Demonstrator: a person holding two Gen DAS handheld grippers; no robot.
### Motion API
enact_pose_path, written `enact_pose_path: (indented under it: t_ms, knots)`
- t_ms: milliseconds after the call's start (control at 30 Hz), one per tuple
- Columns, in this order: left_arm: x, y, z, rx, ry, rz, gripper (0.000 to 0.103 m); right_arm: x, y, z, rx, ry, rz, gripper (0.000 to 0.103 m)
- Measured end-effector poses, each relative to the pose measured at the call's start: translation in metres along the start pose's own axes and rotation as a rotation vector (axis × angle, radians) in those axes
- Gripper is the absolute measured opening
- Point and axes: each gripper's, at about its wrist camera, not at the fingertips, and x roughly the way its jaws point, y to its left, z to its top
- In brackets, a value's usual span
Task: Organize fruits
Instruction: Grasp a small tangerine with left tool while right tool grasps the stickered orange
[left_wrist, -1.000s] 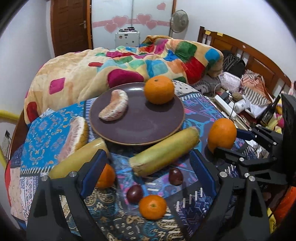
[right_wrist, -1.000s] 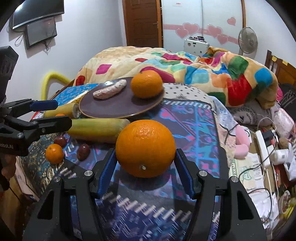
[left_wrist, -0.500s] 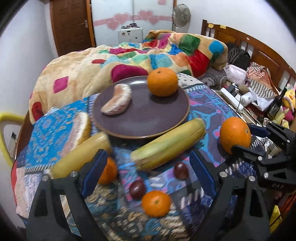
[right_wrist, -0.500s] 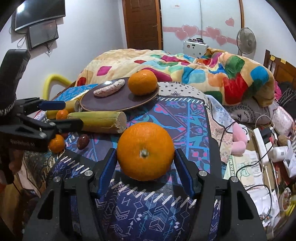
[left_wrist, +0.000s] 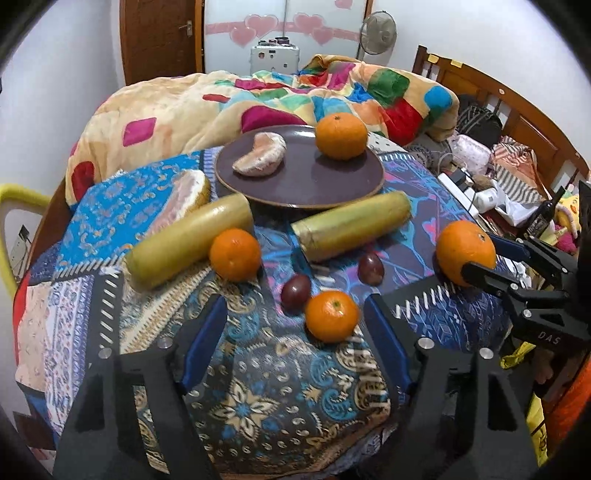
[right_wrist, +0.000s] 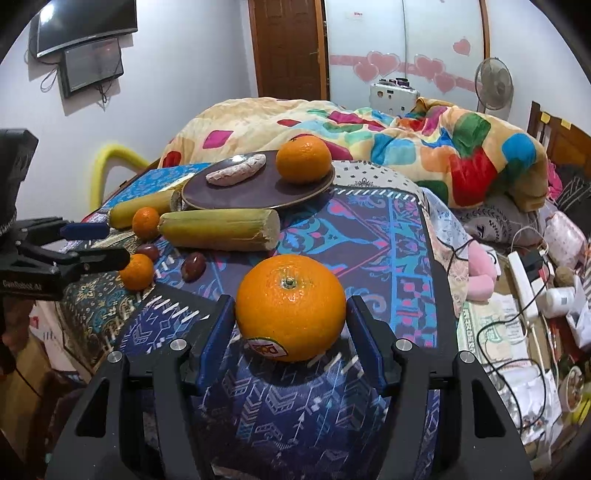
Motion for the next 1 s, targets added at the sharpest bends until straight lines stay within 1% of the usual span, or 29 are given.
enact_pose_path:
  t_ms: [33,100,233,300,367,400,467,533,567,600,800,1000]
  knots:
    - [0.001,-0.001,-0.001,0.000,0.003,-0.004,0.074,-0.001,0.000,-0.001,0.002,0.002,0.001,0.059]
    - [0.004,-0.005,-0.003,0.003,0.010,-0.010,0.069,-0.001,0.002,-0.003,0.000,0.006,-0.006,0.059]
    - [0.011,-0.010,-0.005,0.007,0.024,-0.025,0.064,0.001,0.001,-0.001,0.008,0.008,-0.010,0.060]
    - [0.017,-0.010,-0.007,-0.002,0.037,-0.033,0.057,0.003,0.003,0.000,0.006,0.007,-0.014,0.060]
    - [0.021,-0.010,-0.007,-0.010,0.045,-0.034,0.051,0.005,0.005,0.000,-0.003,0.011,-0.018,0.061]
    - [0.021,-0.010,-0.008,-0.006,0.033,-0.022,0.048,0.007,0.006,0.000,-0.006,0.014,-0.018,0.062]
    - [0.021,-0.011,-0.007,-0.006,0.029,-0.031,0.043,0.009,0.007,-0.001,-0.011,0.018,-0.025,0.062]
    - [0.020,-0.013,-0.007,-0.006,0.025,-0.029,0.041,0.010,0.007,-0.002,-0.008,0.017,-0.023,0.062]
    - [0.019,-0.014,-0.008,-0.001,0.025,-0.030,0.038,0.011,0.007,-0.002,-0.007,0.020,-0.023,0.062]
    - [0.018,-0.014,-0.009,0.001,0.022,-0.032,0.032,0.011,0.007,-0.002,-0.006,0.022,-0.020,0.062]
    - [0.011,-0.014,-0.008,0.006,0.002,-0.024,0.032,0.010,0.007,-0.002,-0.002,0.011,-0.021,0.061]
    - [-0.006,-0.008,0.000,0.003,-0.047,-0.020,0.032,0.005,0.004,0.005,0.019,-0.009,-0.002,0.060]
